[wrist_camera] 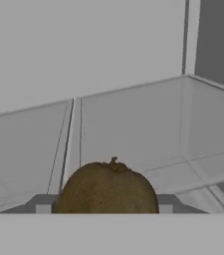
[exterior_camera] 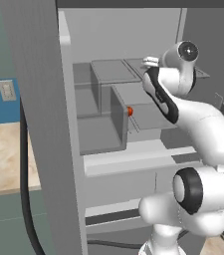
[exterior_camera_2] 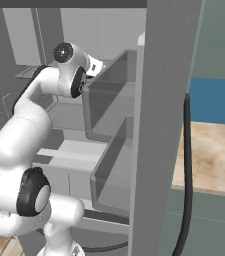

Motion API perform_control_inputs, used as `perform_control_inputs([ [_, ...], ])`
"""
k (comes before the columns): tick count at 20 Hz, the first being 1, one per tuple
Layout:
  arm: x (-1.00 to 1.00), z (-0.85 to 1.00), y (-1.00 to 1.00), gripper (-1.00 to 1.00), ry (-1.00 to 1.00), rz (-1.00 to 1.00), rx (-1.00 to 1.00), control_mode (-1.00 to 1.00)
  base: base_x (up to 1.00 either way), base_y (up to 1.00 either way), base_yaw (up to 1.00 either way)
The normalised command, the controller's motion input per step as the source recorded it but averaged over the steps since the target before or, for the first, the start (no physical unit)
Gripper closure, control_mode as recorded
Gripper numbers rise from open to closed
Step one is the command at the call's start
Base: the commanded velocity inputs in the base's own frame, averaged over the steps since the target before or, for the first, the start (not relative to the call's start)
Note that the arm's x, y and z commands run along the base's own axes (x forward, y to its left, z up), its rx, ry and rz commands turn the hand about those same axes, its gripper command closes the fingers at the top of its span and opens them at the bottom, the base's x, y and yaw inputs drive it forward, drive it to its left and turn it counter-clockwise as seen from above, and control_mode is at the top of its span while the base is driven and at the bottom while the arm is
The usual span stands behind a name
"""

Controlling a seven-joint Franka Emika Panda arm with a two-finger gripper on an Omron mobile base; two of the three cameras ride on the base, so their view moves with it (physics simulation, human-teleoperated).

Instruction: Retrieve the kiwi and apple from the fridge and place them into the bowl on the dining table.

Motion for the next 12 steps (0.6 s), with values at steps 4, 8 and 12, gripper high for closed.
perform_control_inputs([
  [4,-1.0,-0.01,-0.06,1.0,-0.1,0.01,0.0,-1.0,0.0,0.0,0.0],
  [8,-1.0,-0.01,0.0,1.0,-0.02,0.02,0.0,-1.0,0.0,0.0,0.0],
  [12,-0.99,0.0,-0.05,1.0,0.0,0.01,0.0,-1.0,0.0,0.0,0.0],
])
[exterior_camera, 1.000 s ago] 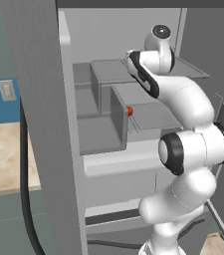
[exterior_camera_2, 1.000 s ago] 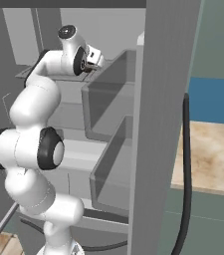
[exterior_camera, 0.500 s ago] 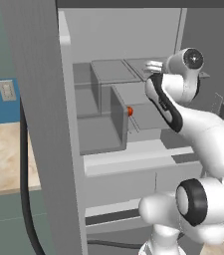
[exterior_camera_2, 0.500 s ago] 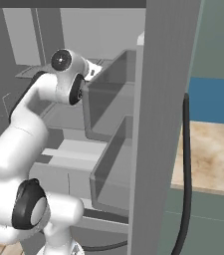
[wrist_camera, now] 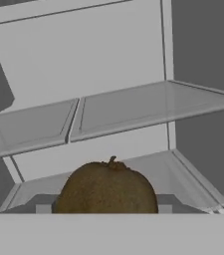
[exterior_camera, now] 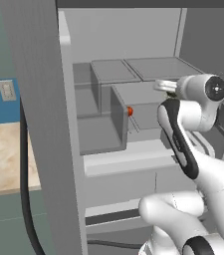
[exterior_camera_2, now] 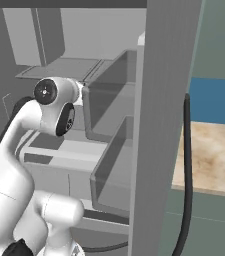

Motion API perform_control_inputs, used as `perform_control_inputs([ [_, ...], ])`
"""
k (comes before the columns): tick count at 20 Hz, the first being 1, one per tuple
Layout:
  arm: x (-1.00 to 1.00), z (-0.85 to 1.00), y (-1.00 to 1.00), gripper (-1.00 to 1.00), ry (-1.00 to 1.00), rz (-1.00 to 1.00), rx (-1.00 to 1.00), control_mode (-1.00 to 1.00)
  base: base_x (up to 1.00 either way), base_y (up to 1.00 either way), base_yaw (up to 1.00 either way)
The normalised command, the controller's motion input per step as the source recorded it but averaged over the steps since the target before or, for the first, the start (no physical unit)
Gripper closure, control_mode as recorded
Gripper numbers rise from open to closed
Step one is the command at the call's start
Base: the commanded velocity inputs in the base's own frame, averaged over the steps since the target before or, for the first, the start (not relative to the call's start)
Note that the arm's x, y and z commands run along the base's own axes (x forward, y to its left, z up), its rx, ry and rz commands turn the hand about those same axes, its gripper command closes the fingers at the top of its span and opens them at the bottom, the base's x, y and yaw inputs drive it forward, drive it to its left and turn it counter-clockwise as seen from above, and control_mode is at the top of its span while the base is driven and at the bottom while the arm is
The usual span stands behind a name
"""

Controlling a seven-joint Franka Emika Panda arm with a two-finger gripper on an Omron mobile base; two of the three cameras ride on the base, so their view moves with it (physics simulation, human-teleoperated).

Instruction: Retrieve the kiwi and apple from the fridge and place them into the bowl on the dining table.

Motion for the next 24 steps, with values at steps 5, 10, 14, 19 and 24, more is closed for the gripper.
perform_control_inputs([
  [5,-0.8,-0.04,-0.13,1.0,0.0,0.03,0.0,1.0,-0.2,-0.02,0.01],
  [10,0.0,0.0,0.0,1.0,0.0,0.0,0.0,1.0,-0.93,-0.1,0.06],
  [14,0.0,0.0,0.0,1.0,0.0,0.0,0.0,1.0,-0.99,-0.08,0.15],
  [19,0.0,0.0,0.0,1.0,0.0,0.0,0.0,1.0,-0.77,-0.06,0.21],
  [24,0.0,0.0,0.0,1.0,0.0,0.0,0.0,1.0,-0.52,-0.25,0.31],
])
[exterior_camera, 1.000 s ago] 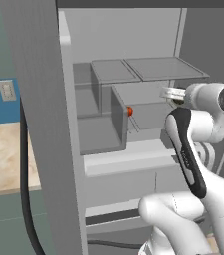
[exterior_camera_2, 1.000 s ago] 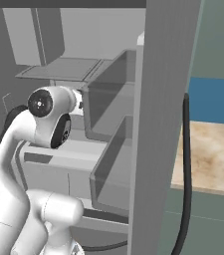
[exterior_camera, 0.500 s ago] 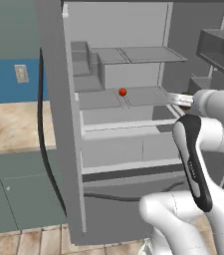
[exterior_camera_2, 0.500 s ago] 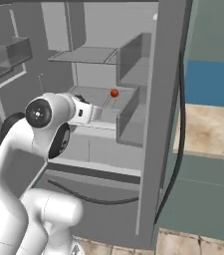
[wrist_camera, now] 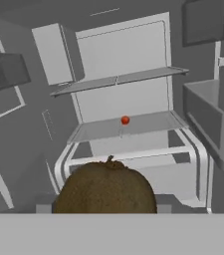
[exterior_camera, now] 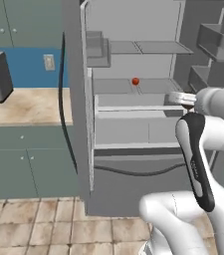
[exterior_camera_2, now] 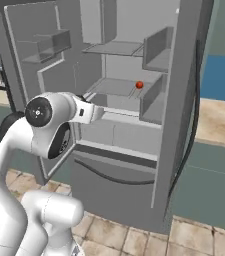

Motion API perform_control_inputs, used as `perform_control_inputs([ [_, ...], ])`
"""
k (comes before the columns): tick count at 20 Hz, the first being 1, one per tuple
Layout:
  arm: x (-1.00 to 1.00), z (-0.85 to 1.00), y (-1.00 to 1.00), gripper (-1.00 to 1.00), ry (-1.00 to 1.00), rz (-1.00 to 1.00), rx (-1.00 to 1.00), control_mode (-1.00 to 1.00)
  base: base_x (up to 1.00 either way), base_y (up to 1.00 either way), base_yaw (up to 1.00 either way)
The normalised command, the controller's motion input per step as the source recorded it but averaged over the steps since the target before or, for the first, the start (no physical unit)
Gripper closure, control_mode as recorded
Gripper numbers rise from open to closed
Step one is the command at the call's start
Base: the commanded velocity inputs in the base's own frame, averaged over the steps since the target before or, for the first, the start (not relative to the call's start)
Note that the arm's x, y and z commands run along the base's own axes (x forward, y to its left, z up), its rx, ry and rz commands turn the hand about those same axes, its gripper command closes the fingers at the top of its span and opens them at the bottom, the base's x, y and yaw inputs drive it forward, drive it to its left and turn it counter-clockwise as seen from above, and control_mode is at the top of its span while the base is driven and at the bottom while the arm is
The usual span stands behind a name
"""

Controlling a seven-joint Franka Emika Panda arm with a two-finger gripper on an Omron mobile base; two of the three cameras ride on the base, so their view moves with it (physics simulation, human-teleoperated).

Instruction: Retrieve the kiwi and apple from the fridge and place them into the bowl on the dining table.

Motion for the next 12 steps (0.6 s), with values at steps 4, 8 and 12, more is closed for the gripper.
perform_control_inputs([
  [4,0.0,0.0,0.0,1.0,0.0,0.0,0.0,1.0,-0.4,-0.42,0.44],
  [8,0.0,0.0,0.0,1.0,0.0,0.0,0.0,1.0,-0.27,-0.46,0.57],
  [12,0.0,0.0,0.0,1.0,0.0,0.0,0.0,1.0,-0.43,-0.48,0.64],
])
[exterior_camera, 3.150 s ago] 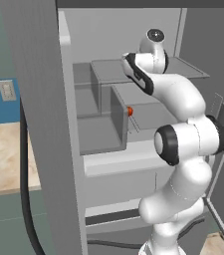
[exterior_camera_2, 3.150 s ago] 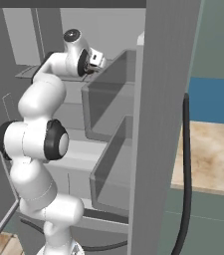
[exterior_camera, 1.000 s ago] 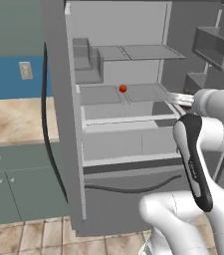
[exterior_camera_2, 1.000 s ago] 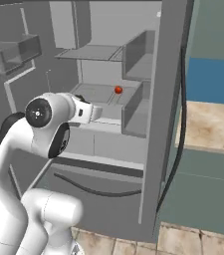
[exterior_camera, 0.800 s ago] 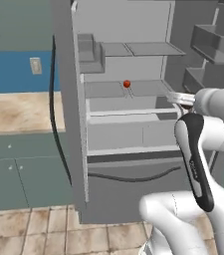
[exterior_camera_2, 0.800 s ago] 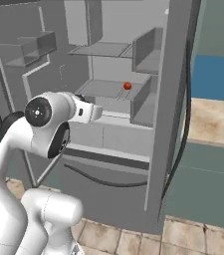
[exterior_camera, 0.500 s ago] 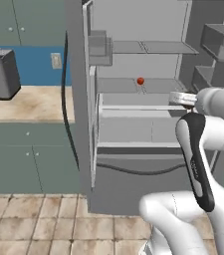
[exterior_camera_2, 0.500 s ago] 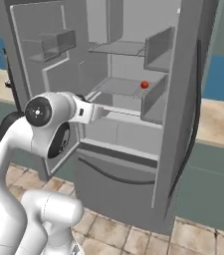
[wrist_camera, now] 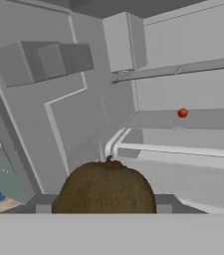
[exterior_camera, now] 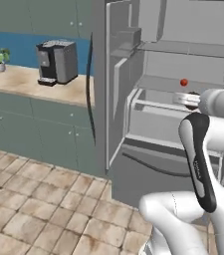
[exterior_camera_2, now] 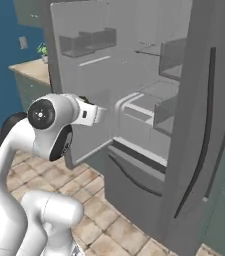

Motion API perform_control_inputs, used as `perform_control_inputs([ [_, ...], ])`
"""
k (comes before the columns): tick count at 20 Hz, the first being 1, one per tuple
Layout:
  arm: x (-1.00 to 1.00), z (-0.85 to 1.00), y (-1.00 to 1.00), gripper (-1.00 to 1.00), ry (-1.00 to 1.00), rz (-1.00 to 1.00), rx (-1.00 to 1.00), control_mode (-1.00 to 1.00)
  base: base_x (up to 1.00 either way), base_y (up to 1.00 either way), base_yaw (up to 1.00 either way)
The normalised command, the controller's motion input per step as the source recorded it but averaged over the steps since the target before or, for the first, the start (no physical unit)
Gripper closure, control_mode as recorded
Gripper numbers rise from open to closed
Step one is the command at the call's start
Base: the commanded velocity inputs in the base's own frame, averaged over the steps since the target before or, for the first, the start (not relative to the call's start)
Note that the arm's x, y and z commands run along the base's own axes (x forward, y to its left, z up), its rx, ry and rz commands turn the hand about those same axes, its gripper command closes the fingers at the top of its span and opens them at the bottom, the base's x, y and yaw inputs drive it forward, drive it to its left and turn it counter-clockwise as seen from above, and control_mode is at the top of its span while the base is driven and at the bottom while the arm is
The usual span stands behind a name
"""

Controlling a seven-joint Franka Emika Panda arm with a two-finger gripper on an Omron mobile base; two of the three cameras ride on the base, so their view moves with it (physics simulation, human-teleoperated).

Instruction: Retrieve the kiwi and apple from the fridge and place them into the bowl on the dining table.

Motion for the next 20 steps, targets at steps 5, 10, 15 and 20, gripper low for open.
perform_control_inputs([
  [5,0.0,0.0,0.0,1.0,0.0,0.0,0.0,1.0,-0.51,-0.41,0.72],
  [10,0.0,0.0,0.0,1.0,0.0,0.0,0.0,1.0,-0.48,-0.18,0.72],
  [15,0.0,0.0,0.0,1.0,0.0,0.0,0.0,1.0,-0.36,0.05,0.66],
  [20,0.0,0.0,0.0,1.0,0.0,0.0,0.0,1.0,-0.28,0.38,0.58],
])
